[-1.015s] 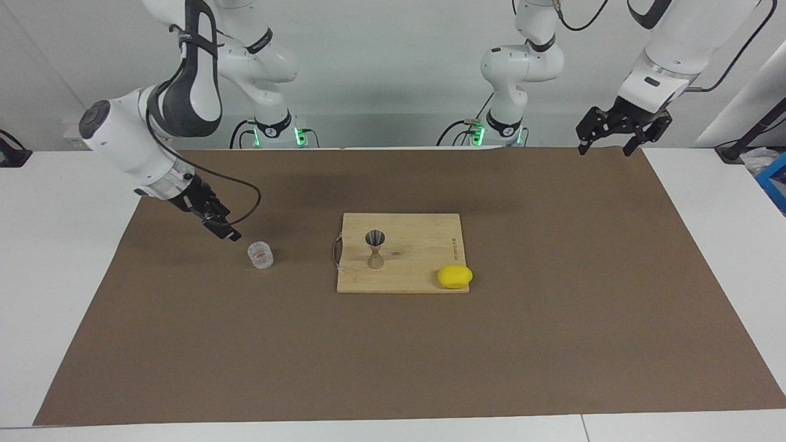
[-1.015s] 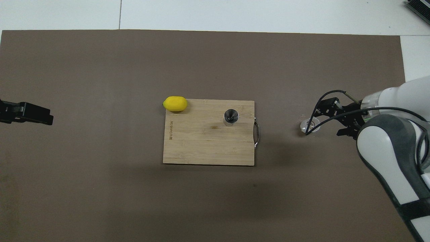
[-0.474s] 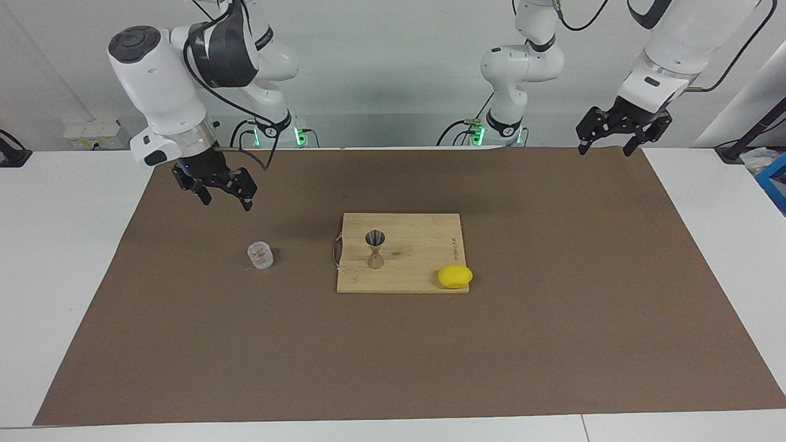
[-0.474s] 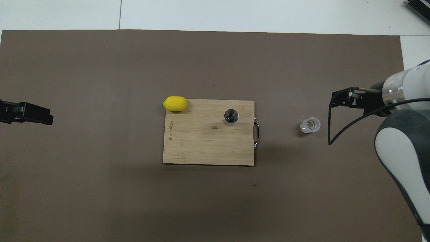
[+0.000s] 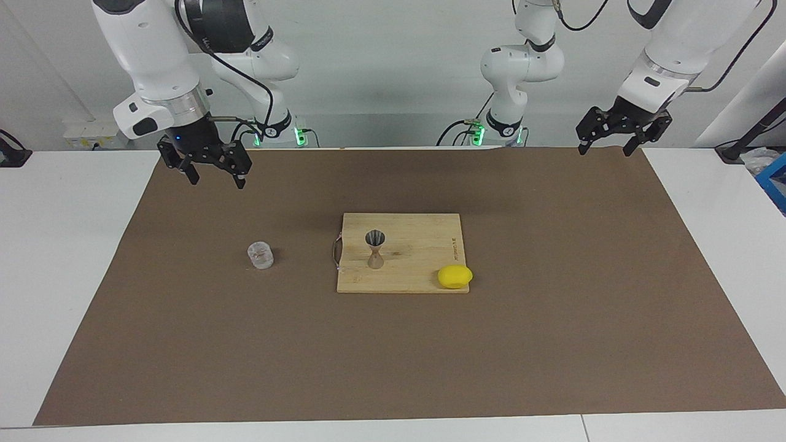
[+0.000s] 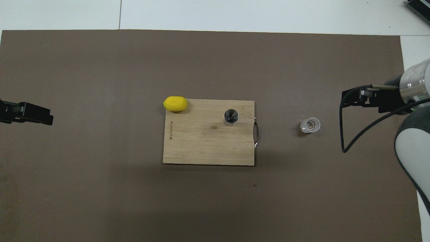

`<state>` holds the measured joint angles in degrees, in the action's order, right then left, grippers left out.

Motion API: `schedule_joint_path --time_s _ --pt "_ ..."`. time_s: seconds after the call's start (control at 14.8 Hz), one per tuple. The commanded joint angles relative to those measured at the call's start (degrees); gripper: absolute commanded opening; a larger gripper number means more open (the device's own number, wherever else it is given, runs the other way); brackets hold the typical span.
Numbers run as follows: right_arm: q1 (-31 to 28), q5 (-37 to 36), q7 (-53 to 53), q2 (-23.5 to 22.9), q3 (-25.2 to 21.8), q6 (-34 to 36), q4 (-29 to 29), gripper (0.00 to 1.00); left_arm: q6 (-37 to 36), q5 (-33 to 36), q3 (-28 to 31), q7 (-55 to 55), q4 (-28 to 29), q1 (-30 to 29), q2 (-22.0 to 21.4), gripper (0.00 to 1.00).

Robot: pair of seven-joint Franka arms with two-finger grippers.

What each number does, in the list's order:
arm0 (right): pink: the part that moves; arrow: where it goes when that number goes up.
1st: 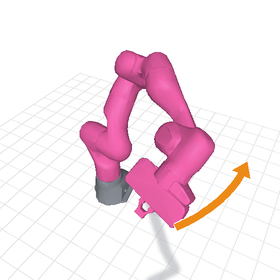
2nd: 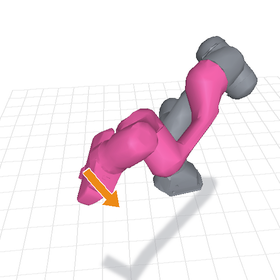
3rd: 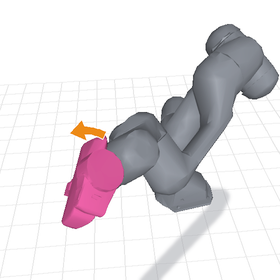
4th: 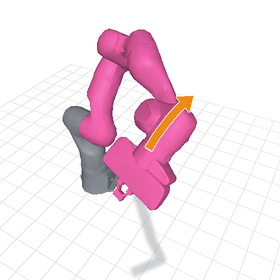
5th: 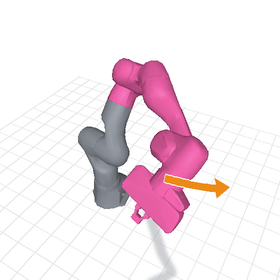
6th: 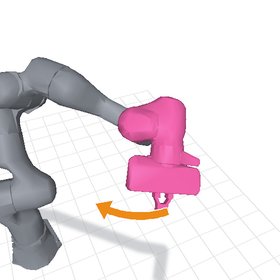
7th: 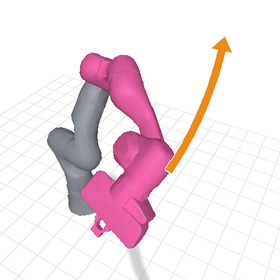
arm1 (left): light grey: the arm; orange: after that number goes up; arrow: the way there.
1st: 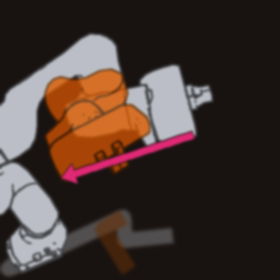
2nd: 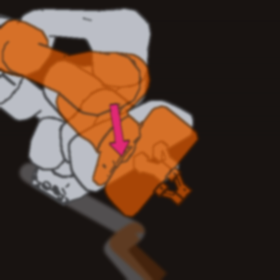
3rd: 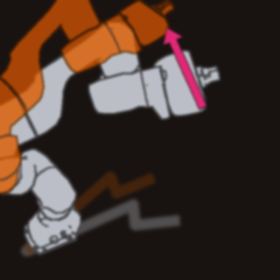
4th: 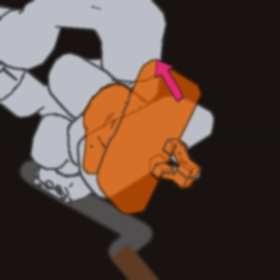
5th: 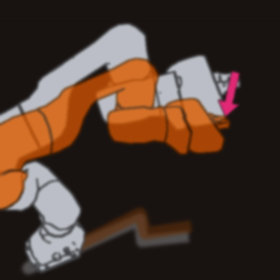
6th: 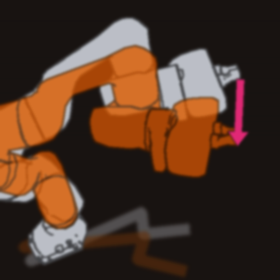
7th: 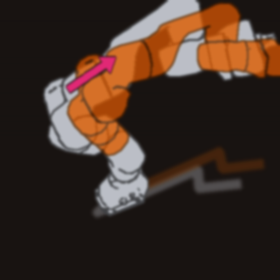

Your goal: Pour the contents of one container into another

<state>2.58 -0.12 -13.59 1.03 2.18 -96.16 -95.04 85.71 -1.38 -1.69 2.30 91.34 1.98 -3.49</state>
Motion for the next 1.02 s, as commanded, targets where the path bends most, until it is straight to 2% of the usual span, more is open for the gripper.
schedule_joint_path --time_s 0.0,0.95 --pt "-0.03 -1.46 3.38 -0.24 0.11 3.07 1.52 1.00 -0.45 0.24 0.20 -0.54 0.60 0.13 -0.55 1.00" --pt "-0.30 -0.32 4.10 0.64 -0.07 3.79 0.56 1.00 -0.54 0.24 0.20 -0.54 0.60 0.22 -0.55 1.00"
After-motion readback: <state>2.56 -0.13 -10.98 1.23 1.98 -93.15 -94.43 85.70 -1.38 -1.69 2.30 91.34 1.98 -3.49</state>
